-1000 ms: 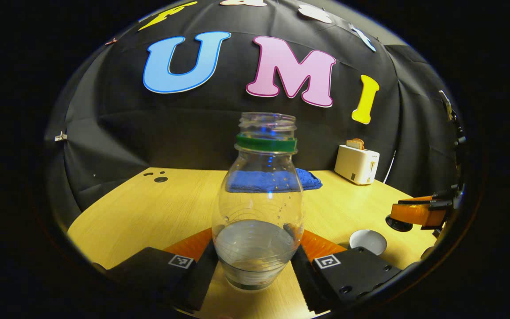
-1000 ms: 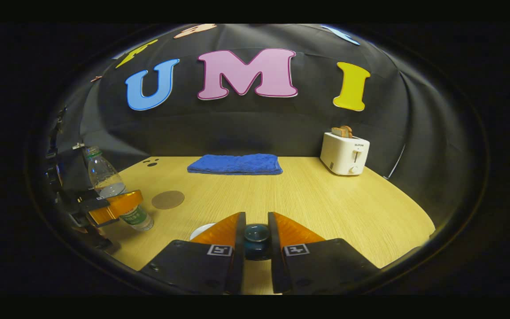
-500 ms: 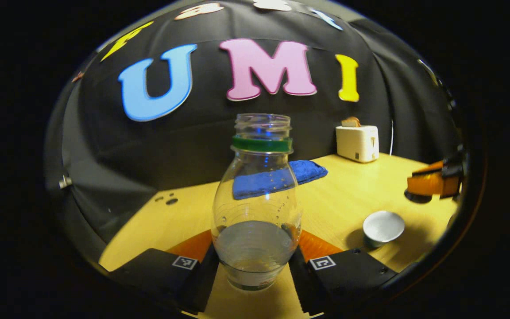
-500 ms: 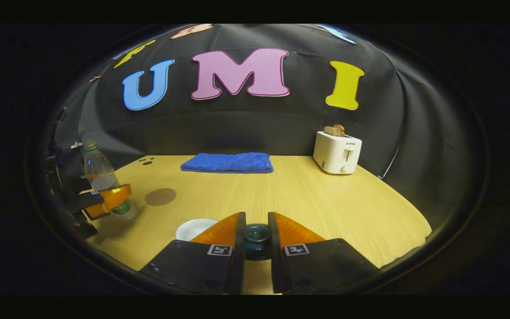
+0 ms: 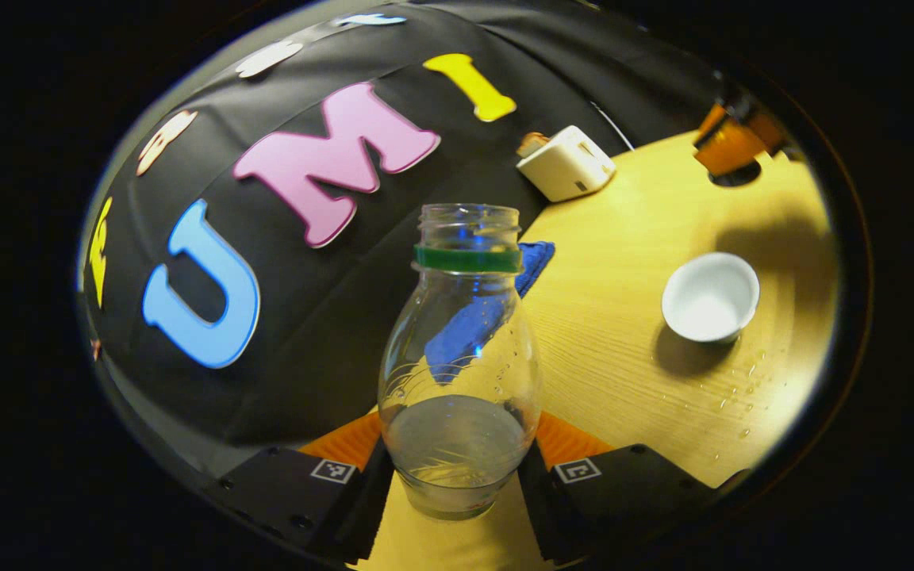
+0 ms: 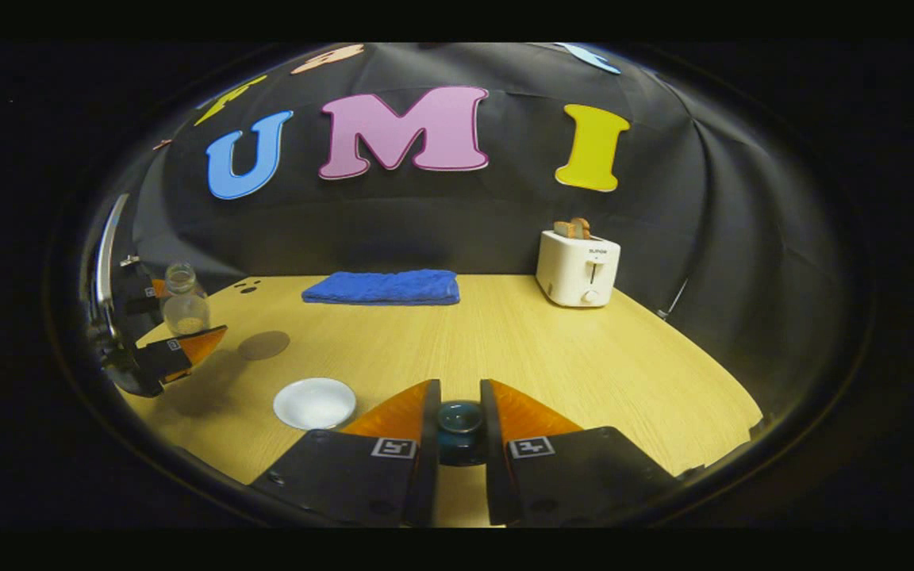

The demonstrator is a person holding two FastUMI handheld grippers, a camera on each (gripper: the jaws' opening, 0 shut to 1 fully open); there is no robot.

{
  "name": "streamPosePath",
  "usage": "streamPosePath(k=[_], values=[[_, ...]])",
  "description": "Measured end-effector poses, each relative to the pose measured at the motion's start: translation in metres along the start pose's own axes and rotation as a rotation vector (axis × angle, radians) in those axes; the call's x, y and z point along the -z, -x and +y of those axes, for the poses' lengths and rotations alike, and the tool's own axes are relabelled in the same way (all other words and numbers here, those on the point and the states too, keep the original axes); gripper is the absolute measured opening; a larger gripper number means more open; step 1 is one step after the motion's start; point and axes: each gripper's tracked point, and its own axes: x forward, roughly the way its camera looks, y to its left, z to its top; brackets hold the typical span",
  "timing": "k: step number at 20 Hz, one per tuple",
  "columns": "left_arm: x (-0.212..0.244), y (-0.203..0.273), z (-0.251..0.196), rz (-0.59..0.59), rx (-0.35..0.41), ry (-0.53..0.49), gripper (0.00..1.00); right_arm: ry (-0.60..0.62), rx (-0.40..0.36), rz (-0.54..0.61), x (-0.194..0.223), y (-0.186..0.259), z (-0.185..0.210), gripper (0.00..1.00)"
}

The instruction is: Open the teacup lid with one hand, grasp the water bottle and pour water into the teacup with the other hand; after pouring, place the water bottle on the coaster and then close the teacup lid.

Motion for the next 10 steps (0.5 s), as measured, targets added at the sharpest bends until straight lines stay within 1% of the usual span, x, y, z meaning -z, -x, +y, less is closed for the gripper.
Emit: streamPosePath(k=[5,7,10], values=[[-0.006,-0.010,-0.021,-0.001,0.039,-0.290,0.75,-0.008,0.013,0.005,0.006,0.003,-0.017,0.27],[-0.005,-0.015,-0.028,0.001,0.053,-0.359,0.76,-0.010,0.012,0.009,0.008,0.003,-0.021,0.27],[-0.007,-0.020,-0.033,0.001,0.067,-0.430,0.76,-0.010,0.006,0.013,0.011,0.002,-0.024,0.27]])
